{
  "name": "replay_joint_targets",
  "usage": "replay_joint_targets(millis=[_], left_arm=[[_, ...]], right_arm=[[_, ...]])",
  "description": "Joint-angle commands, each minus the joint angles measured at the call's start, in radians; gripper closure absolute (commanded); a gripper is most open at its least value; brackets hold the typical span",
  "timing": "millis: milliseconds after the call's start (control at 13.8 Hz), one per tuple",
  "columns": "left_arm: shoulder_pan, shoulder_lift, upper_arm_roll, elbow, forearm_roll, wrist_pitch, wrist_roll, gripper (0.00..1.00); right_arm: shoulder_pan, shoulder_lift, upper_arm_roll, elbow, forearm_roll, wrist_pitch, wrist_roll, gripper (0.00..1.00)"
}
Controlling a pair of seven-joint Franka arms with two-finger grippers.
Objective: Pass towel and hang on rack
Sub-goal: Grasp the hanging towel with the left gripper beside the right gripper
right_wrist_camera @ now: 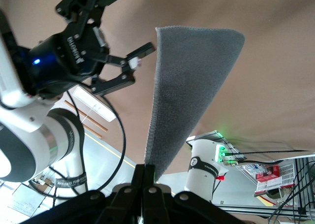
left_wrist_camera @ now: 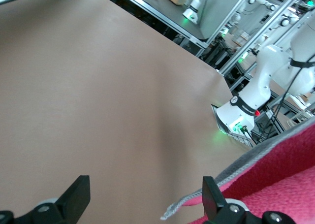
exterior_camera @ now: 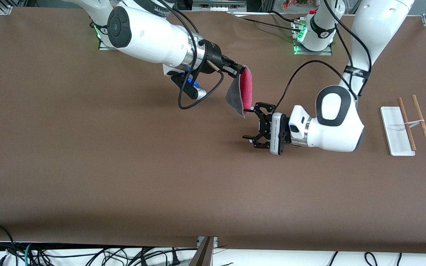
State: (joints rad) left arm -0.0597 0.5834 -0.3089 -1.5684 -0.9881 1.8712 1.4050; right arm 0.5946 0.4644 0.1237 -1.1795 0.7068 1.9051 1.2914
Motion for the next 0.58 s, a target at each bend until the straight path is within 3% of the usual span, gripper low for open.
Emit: replay_joint_targets(millis=[0,509], left_arm=[[-0.025,0.022,-0.009,0.008,-0.040,-0.050,0.058,0.00],[0.018,0.024,-0.009,-0.001,-0.047,-0.168,0.182,0.00]], right_arm=[[0.004,0.017,0.002,0.035,0.010,-0.001,0.020,1.00],[0.004,0.017,0.002,0.035,0.008,-0.001,0.020,1.00]])
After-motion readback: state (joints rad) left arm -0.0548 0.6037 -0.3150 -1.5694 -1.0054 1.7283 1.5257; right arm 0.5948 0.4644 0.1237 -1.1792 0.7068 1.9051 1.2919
